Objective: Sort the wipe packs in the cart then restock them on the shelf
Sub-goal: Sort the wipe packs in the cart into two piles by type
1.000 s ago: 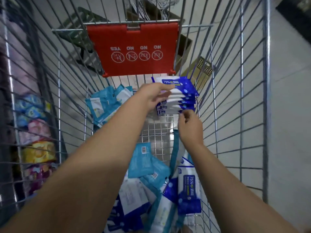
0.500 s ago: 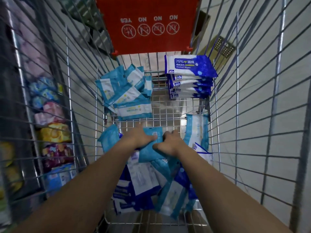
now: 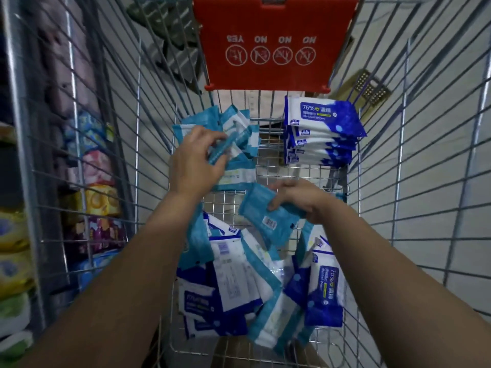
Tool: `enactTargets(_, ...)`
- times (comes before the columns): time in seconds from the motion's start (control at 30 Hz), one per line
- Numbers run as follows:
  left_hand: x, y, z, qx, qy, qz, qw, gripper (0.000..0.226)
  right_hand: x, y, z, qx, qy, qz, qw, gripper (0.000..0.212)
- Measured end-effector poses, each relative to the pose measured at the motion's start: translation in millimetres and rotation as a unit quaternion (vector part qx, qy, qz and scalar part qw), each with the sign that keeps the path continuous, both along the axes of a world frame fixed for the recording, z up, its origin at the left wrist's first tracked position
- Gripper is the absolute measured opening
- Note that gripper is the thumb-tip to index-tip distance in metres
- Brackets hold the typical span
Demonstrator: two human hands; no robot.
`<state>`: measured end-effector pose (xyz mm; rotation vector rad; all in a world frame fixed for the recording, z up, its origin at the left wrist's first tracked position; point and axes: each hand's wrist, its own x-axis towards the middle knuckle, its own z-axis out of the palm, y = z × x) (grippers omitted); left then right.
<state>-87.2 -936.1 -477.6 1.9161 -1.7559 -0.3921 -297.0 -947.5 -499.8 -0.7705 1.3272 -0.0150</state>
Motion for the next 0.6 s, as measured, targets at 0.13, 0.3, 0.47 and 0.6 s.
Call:
enactTargets(0.13,14,9,-32,0.159,-0.165,-0.185,0.956,0.017,10,-19,18,-0.085,0.005,0.084,0.993,0.027)
enactTargets(0.3,38,25,-76,0.317,-0.071,-0.119,0.938,0.019,34,-27,26,-0.177,-0.001,0.193,0.965,0.036)
enactTargets(0.47,30,43,-59,0.208,0.151,0.154,0.954,0.025,68,-28,9,-0.210,-0.014,0.162,0.964,0.041)
enactTargets(0.6,24,57,-46,0.298,0.137,0.183,0.927,0.027,92,-25,-16,-0.310,0.053,0.126,0.941,0.033)
